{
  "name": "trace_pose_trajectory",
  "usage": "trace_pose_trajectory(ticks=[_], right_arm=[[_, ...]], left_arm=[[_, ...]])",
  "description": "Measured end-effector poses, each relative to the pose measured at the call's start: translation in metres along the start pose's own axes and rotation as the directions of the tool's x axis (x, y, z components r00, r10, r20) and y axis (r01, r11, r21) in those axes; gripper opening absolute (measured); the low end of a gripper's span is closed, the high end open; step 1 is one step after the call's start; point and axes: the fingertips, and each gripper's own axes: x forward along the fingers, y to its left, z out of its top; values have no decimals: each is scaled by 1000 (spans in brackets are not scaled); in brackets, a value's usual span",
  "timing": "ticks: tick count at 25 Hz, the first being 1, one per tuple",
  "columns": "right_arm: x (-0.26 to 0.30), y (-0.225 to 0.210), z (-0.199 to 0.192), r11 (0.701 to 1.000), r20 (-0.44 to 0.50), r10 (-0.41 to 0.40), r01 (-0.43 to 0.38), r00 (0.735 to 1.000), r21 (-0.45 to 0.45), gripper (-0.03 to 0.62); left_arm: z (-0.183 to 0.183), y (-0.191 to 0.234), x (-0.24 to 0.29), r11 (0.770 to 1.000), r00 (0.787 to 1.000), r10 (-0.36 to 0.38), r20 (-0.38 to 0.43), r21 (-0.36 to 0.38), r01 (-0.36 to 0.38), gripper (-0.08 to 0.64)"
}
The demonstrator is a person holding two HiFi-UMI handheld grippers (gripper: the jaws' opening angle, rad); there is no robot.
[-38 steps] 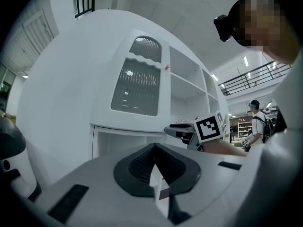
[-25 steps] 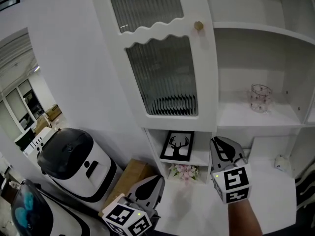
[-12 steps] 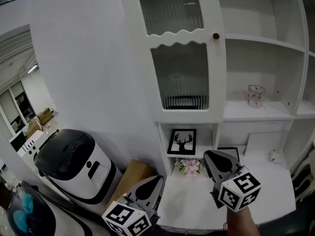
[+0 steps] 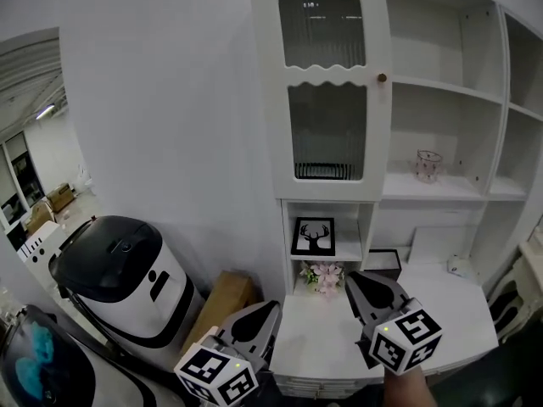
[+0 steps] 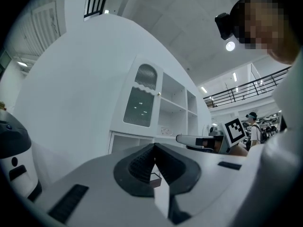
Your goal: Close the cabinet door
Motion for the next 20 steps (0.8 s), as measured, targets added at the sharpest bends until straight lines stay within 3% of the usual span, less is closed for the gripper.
trace_pose_trajectory(ticks=[12,20], right_arm=[[-63,64,-10,995,-22,-95,95,995,-17,9],[-95,84,-7,993,-29,-113,112,993,-35,8]], left_arm=[[-8,-31,-59,993,993,-113,-16,-22,113,6],[-4,-53,-82,991,991,-132,-8,-19,132,6]])
